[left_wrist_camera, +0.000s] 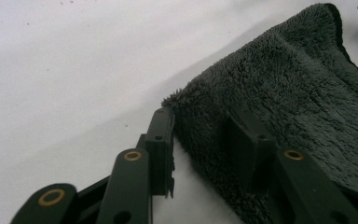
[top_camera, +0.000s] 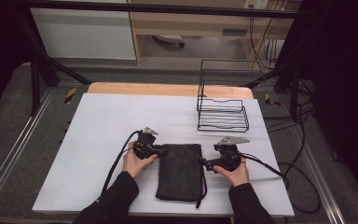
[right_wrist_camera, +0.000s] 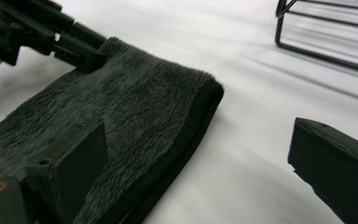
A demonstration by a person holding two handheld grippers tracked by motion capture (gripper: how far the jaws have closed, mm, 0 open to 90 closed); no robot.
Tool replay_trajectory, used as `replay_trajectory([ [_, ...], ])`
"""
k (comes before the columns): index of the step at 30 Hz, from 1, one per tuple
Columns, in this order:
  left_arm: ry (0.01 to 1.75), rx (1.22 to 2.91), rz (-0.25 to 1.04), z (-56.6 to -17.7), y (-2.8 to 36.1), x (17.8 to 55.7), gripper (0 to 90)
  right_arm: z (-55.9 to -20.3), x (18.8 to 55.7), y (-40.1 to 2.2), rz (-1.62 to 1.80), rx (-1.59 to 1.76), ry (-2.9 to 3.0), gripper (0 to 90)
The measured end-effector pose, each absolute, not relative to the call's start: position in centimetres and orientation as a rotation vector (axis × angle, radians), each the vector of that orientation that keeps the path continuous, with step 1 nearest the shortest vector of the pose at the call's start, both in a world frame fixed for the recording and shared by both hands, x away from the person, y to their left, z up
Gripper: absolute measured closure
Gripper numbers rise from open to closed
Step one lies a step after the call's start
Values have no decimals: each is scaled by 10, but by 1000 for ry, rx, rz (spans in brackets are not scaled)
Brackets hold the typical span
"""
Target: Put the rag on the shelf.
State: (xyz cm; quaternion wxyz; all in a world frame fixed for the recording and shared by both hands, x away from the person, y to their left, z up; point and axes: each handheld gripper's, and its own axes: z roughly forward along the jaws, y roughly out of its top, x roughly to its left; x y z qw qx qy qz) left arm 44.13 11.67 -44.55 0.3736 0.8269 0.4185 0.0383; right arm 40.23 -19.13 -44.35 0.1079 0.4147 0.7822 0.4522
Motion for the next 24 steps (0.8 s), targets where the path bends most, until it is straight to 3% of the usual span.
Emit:
replay_trajectory([
  [6,1076,2110,97,-445,114,436,748,-443,417,-181,1306,1290,2286,78],
  [11,1069,2107,109,-445,113,435,773,-445,426,-172,1250,1313,2310,194],
  [15,1053,2104,122,-447,113,433,776,-452,429,-168,1211,1347,2308,345],
  [24,1062,2104,132,-447,112,433,777,-455,424,-166,1219,1353,2358,530],
])
